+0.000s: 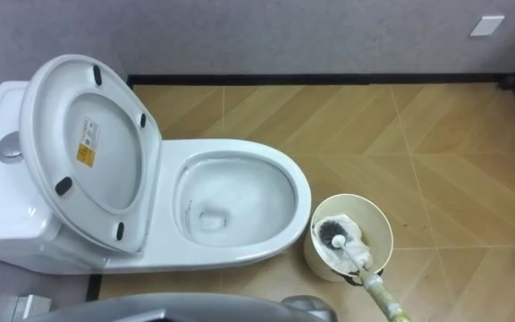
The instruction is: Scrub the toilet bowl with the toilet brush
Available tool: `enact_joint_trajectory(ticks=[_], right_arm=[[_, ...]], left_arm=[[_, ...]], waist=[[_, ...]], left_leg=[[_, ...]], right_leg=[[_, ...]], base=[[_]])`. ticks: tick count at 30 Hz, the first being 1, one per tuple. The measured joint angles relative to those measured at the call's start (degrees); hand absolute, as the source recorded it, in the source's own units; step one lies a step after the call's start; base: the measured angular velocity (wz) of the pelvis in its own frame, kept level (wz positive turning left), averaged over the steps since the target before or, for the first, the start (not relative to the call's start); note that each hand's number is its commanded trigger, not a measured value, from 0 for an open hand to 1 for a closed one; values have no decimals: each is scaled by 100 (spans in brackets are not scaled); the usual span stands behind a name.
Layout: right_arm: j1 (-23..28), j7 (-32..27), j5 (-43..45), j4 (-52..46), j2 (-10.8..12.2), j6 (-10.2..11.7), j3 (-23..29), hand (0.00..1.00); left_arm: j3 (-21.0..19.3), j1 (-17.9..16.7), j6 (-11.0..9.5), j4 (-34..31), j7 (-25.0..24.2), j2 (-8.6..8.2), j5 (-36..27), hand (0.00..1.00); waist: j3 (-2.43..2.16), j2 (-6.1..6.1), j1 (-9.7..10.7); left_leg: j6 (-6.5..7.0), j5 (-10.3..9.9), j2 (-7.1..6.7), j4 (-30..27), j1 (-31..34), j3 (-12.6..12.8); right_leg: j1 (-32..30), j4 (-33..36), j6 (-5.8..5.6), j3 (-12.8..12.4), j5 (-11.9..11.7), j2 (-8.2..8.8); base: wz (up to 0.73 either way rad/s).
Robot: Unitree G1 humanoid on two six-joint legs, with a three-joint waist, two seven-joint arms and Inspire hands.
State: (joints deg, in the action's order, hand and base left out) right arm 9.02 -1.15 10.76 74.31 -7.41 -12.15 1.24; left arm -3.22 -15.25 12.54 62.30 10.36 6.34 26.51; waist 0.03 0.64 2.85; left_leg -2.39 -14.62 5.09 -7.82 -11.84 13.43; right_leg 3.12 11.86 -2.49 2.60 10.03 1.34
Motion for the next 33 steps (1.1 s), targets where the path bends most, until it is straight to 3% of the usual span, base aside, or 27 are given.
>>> enact_joint_trajectory(ticks=[12,19,24,29,33], right_arm=[[-29,-417,-825,-73,8,22,24,0],[134,-720,-2644,28,55,43,814,0],[195,-1006,-3907,94,60,117,1460,0],[179,-1502,-5539,27,40,387,2412,0],[181,-1793,-5885,-117,28,571,2875,0]], left_arm=[[-116,64,-44,-11,29,-45,-2,0],[-768,-22,-49,-37,82,-108,-4,0],[-1018,-92,-131,-32,228,-104,-22,0],[-1257,-114,-276,-36,408,-100,-375,0],[-1423,-145,-450,-35,503,-66,-386,0]], waist=[[1,10,-20],[-1,45,7],[-1,53,50],[-13,63,191],[-27,91,232]], left_leg=[[0,0,-1,-2,15,6],[0,0,1,-1,18,3],[0,0,0,-1,0,14],[0,0,2,-3,11,23],[0,0,-1,-3,11,24]], right_leg=[[-18,8,-3,2,3,4],[-8,-11,-3,28,3,9],[6,3,-2,-9,3,2],[-3,4,-2,6,3,-1],[-12,-9,-2,9,3,5]], base=[[0],[0],[-1],[0],[0]])
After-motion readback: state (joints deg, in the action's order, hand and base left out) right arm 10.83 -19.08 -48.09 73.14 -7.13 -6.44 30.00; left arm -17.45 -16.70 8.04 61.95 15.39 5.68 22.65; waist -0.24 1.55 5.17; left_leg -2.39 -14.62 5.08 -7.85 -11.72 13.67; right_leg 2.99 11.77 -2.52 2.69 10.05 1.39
